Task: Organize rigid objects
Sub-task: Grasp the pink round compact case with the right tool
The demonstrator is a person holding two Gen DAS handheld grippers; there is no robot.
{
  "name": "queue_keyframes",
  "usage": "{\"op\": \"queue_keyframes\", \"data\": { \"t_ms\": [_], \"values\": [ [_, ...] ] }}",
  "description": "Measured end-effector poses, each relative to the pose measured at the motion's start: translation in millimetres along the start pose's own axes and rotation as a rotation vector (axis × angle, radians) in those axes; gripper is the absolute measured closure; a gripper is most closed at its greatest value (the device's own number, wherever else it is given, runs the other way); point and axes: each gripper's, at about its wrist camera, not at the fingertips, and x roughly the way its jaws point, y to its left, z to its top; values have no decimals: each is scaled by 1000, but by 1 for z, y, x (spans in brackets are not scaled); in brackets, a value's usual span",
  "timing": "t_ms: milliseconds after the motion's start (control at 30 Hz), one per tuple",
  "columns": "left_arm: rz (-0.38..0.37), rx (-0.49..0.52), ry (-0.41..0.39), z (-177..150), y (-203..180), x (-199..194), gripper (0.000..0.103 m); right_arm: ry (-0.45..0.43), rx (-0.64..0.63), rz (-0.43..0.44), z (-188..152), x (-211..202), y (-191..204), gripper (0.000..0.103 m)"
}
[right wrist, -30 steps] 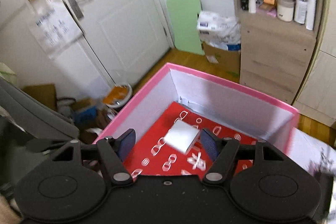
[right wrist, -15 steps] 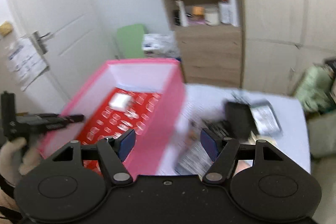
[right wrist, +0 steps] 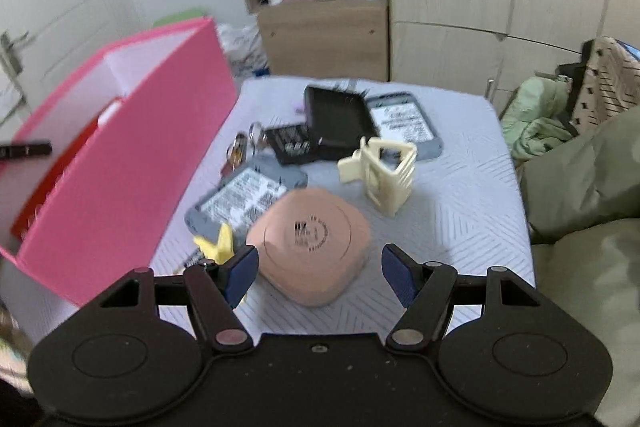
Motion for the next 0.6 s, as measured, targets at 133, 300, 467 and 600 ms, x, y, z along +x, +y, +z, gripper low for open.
{"op": "queue_keyframes", "data": {
  "t_ms": [133,300,467,600],
  "values": [
    [0,3,-3,0,1,0,90,46,-95,10,-2,11,4,29],
    [13,29,-13,-1,-3,-1,90,34,-264,-87,-12,29,15,12],
    [13,34,-13,-1,-3,-2,90,-24,-179,15,-11,37,2,12],
    [23,46,-22,-2,-4,-3,90,-86,-161,19,-13,43,7,11]
  ]
}}
